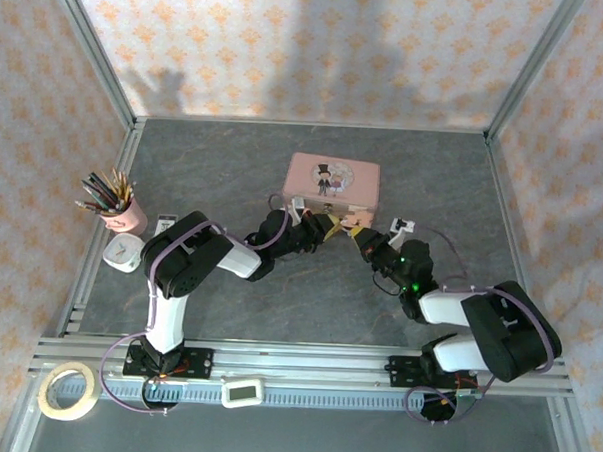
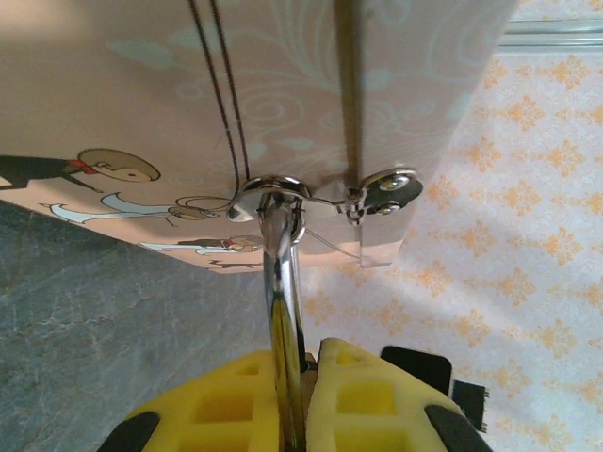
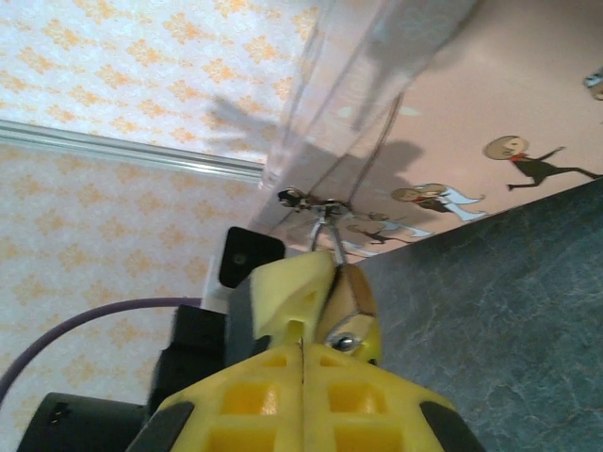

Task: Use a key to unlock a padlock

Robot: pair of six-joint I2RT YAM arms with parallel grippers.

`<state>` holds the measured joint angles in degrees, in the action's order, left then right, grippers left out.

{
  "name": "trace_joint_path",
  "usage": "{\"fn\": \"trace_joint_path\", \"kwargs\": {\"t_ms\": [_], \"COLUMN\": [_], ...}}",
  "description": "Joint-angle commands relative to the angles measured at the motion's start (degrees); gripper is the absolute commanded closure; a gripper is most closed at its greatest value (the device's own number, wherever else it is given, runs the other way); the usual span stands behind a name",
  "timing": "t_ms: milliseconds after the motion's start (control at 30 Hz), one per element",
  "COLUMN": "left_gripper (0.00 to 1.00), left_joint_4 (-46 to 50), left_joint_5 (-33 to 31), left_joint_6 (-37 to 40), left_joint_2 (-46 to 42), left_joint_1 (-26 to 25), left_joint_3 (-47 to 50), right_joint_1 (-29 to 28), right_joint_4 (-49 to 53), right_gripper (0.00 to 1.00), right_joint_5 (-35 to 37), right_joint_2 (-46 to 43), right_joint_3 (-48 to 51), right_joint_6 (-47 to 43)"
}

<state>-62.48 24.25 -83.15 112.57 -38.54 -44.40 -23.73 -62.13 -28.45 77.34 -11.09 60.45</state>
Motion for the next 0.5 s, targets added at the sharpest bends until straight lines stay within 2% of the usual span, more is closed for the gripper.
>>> {"fn": "trace_joint_path", "kwargs": {"t_ms": [0,267,467], "left_gripper": [1.0,1.0,1.0], "left_joint_4": [-7.81,-8.82,-8.89], "left_joint_5": [-1.95,-2.94,-3.48], "left_joint_6": [-0.96,-1.77,-1.79], "left_joint_2": [0.17,0.65,0.63], "left_joint_1": [-0.38,-0.65,-1.32], "left_joint_3": [-0.69,-0.64,-0.98], "right_joint_1": [-0.36,-0.86,-1.31], "right_joint_4": [-3.12,0.38,-1.27], "right_gripper": [1.0,1.0,1.0], "right_joint_5": [1.74,4.14,4.8], "right_joint_2": [-1.78,-4.76,-3.63], "right_joint_3": [0.78,3.26,3.52], "right_joint_6": [1.53,2.65,3.58]}}
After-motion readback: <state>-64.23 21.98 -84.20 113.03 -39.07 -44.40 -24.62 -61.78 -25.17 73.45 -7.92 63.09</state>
